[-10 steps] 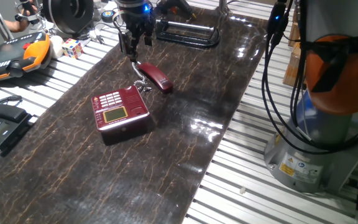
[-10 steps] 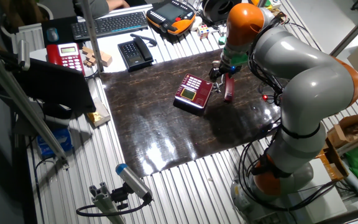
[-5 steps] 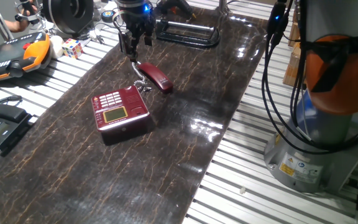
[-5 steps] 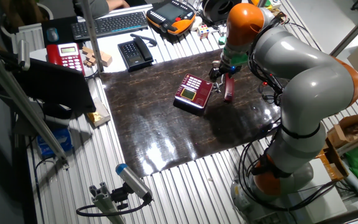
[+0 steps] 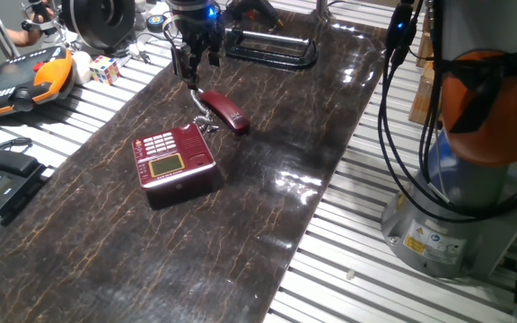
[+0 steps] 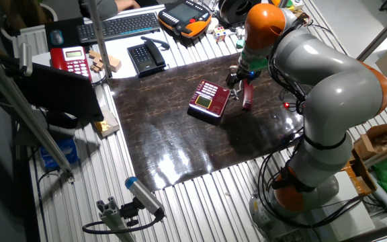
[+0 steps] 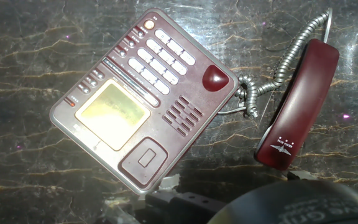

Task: Place the handset of the telephone on the corresponding phone cradle

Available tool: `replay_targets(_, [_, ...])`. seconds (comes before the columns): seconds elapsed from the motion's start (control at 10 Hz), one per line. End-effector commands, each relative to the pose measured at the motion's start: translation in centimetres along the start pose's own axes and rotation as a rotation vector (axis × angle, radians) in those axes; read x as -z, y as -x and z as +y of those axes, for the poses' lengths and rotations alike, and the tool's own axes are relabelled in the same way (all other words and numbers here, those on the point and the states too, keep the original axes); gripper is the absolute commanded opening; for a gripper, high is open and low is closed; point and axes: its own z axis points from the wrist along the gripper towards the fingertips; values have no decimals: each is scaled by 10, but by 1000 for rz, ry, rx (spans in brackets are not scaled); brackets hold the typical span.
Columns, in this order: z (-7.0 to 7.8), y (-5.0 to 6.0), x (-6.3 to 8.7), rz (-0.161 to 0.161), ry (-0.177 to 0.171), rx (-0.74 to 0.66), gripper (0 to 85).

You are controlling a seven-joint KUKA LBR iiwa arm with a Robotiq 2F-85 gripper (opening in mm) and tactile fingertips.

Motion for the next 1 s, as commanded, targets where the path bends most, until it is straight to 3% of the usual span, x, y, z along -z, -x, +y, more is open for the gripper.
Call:
replay_targets(0.0, [0,0,0,162,-87,331,23])
replay_targets(0.9, [0,0,0,161,-89,309,23])
